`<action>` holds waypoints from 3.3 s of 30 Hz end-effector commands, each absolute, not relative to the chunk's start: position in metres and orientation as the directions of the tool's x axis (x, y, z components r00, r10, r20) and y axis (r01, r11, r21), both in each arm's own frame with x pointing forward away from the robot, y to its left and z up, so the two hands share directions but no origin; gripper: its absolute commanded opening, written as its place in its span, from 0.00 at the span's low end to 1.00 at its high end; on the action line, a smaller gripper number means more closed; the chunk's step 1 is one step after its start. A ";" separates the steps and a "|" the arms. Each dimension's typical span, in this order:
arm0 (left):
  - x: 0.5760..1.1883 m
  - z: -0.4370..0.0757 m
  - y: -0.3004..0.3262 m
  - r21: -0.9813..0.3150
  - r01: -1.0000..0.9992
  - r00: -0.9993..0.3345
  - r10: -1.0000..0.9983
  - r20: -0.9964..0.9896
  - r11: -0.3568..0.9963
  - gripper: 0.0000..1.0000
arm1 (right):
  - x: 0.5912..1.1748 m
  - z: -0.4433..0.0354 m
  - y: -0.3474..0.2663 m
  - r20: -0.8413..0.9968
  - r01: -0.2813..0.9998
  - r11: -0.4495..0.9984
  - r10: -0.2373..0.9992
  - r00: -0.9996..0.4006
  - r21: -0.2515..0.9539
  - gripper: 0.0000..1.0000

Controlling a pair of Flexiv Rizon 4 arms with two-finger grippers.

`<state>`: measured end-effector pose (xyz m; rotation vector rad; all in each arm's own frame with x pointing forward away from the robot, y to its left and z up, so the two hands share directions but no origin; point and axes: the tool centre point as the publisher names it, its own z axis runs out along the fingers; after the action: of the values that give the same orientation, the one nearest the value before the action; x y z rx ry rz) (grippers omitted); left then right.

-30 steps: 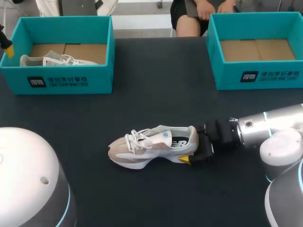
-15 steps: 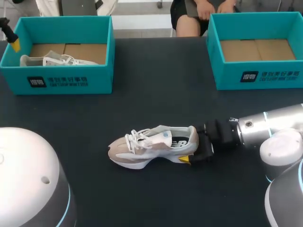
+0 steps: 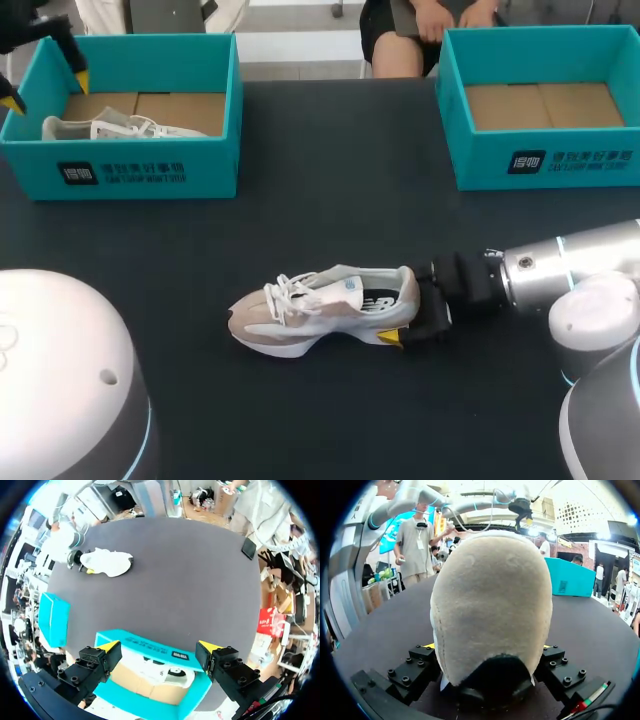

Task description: Take the shoe out of the shoebox, open the shoe tongue, remove and reinsert the insole, then place the shoe into the shoebox

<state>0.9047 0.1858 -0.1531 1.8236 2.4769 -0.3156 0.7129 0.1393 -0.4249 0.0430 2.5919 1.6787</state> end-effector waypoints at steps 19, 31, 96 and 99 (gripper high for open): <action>0.866 -0.176 0.074 -0.031 0.165 -0.985 0.163 -0.053 0.986 1.00 | 0.712 -0.427 0.142 -0.029 -0.005 0.412 0.053 -0.998 0.911 0.00; 0.843 -0.184 -0.006 -0.079 -0.300 -0.939 -0.308 -0.150 0.951 1.00 | 0.712 -0.427 0.142 -0.029 -0.005 0.412 0.053 -0.998 0.911 0.00; 0.725 -0.268 -0.153 -0.091 -0.944 -0.304 -0.944 -0.125 0.316 1.00 | 0.712 -0.427 0.142 -0.029 -0.005 0.412 0.053 -0.998 0.911 0.00; 0.714 -0.276 -0.161 -0.080 -0.951 -0.286 -0.948 -0.140 0.299 1.00 | 0.712 -0.427 0.142 -0.029 -0.005 0.412 0.053 -0.998 0.911 0.00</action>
<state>0.7188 -0.1359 -0.2647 -1.7871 2.4392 -0.0430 0.7129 0.1393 -0.4249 0.0429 2.5918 1.6787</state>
